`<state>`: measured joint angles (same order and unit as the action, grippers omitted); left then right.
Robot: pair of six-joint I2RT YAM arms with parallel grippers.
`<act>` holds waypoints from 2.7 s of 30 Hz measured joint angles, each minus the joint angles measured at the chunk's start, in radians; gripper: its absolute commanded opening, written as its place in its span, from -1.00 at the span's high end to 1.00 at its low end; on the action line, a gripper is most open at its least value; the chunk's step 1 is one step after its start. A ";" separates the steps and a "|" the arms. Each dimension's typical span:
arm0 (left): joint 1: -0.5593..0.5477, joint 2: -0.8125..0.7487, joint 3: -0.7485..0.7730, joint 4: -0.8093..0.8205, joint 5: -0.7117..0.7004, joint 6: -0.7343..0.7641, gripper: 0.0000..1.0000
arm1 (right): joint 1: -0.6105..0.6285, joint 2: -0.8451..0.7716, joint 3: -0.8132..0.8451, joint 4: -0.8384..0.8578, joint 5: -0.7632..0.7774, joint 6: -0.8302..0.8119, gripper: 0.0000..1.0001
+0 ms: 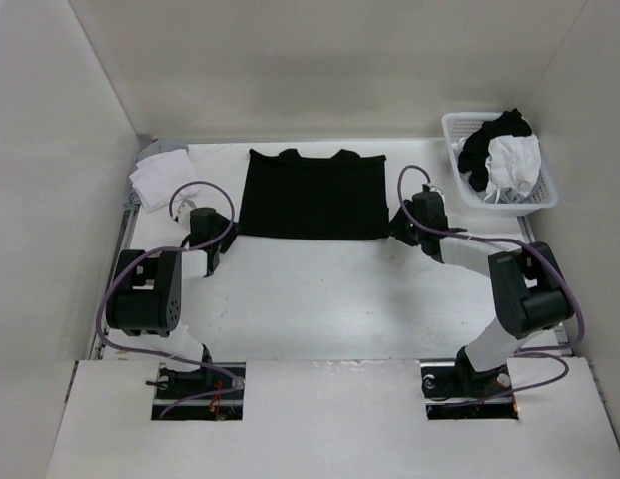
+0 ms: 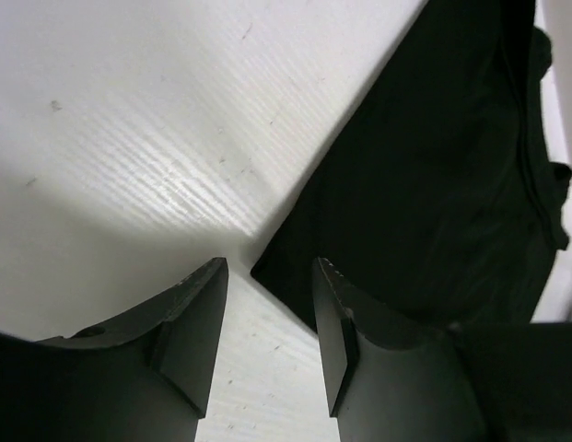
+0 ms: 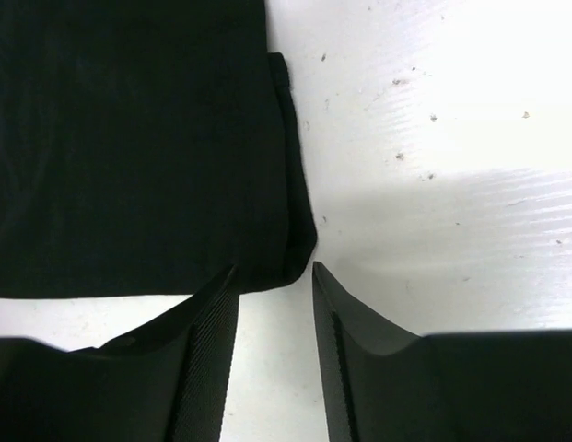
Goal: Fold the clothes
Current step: Fold the tank top
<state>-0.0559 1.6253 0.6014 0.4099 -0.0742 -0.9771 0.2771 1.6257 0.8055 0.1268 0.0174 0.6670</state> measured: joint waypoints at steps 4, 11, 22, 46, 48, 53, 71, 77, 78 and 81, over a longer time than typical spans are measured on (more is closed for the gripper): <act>0.002 0.056 0.000 0.089 0.029 -0.046 0.44 | -0.016 0.005 -0.003 0.042 -0.014 0.023 0.08; 0.006 0.107 0.000 0.159 0.064 -0.096 0.70 | -0.032 0.039 -0.003 0.073 -0.027 0.050 0.10; 0.010 0.077 -0.053 0.182 0.050 -0.116 0.82 | -0.035 0.039 -0.055 0.085 -0.033 0.092 0.05; 0.000 -0.013 -0.098 0.161 0.017 -0.115 1.00 | -0.014 0.066 -0.064 0.136 -0.059 0.204 0.95; -0.004 -0.043 -0.110 0.157 0.018 -0.115 1.00 | -0.013 0.041 -0.087 0.156 -0.056 0.204 0.97; -0.006 -0.359 -0.147 0.036 0.022 -0.102 1.00 | 0.023 -0.207 -0.158 0.109 -0.018 0.165 0.97; 0.010 -1.265 0.264 -0.553 -0.005 0.080 0.97 | 0.693 -1.164 0.212 -0.562 0.530 -0.043 0.92; 0.010 -1.199 0.106 -0.579 -0.005 0.080 0.96 | 0.578 -0.980 0.106 -0.561 0.541 -0.051 0.93; 0.011 -1.168 0.071 -0.575 -0.005 0.080 0.96 | 0.516 -0.934 0.079 -0.544 0.508 -0.052 0.93; 0.025 -1.012 -0.026 -0.536 -0.004 0.077 0.96 | 0.302 -0.754 0.027 -0.455 0.364 -0.047 0.94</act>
<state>-0.0307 0.6128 0.5755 -0.1261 -0.0784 -0.9001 0.5789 0.8719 0.8326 -0.3283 0.3809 0.6197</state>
